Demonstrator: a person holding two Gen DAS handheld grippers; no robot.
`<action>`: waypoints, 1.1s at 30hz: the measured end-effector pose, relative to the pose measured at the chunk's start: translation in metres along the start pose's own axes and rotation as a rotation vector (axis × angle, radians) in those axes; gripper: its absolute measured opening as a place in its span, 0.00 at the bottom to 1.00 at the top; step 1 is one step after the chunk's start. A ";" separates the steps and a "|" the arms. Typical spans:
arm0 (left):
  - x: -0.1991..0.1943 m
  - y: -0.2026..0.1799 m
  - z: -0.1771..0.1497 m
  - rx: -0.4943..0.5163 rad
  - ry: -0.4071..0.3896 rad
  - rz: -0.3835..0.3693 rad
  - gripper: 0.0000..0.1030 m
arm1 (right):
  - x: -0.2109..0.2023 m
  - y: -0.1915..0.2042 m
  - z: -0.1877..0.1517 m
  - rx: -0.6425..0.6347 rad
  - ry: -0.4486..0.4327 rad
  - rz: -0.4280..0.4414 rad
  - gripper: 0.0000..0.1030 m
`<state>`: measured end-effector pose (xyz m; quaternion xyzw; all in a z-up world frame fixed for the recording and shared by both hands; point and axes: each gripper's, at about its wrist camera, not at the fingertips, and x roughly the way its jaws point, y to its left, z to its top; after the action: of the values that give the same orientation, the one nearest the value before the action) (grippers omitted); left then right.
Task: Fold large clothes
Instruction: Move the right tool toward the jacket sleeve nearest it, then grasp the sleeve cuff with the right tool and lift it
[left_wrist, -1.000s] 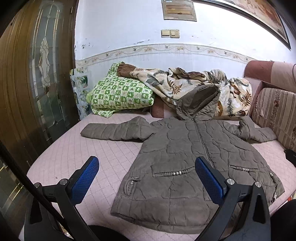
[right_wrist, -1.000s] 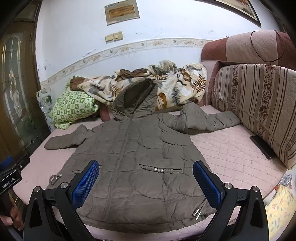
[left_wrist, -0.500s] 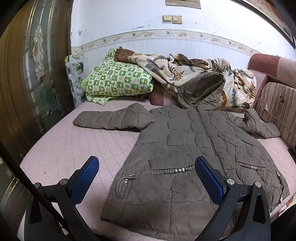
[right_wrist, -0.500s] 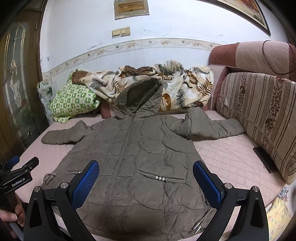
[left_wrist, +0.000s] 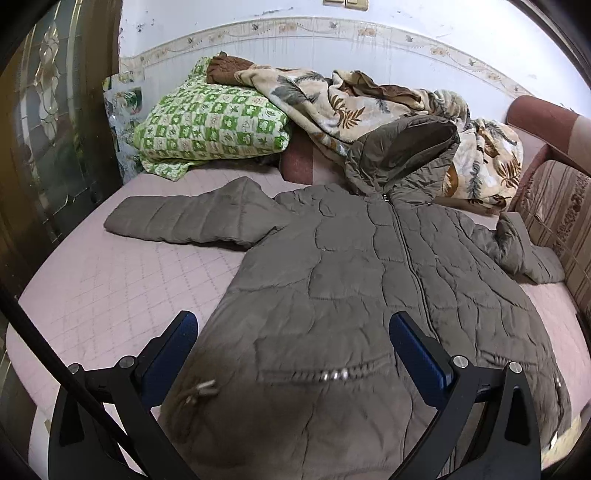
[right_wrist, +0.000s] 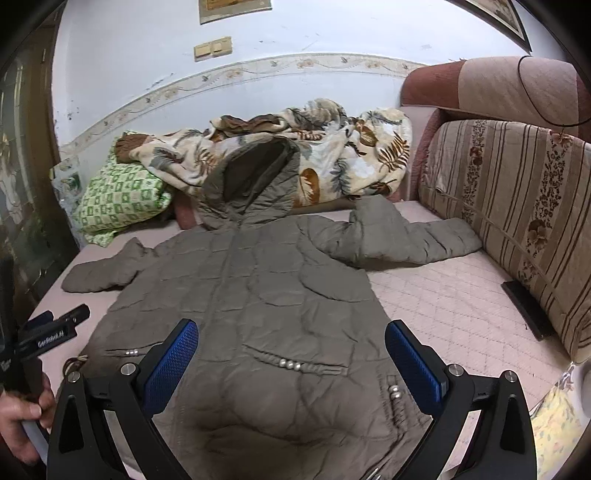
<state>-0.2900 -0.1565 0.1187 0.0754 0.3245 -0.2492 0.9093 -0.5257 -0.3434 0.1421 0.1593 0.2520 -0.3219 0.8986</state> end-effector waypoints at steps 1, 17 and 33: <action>0.005 -0.002 0.002 -0.001 0.003 0.001 1.00 | 0.003 -0.002 0.001 0.003 0.003 -0.004 0.99; 0.075 -0.019 0.022 0.055 0.059 0.039 1.00 | 0.085 -0.102 0.058 0.227 0.036 -0.033 0.99; 0.083 -0.034 0.017 0.111 0.081 -0.014 1.00 | 0.185 -0.322 0.086 0.788 0.054 -0.106 0.80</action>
<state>-0.2425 -0.2250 0.0808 0.1336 0.3473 -0.2701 0.8880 -0.5843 -0.7127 0.0704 0.4872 0.1407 -0.4353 0.7439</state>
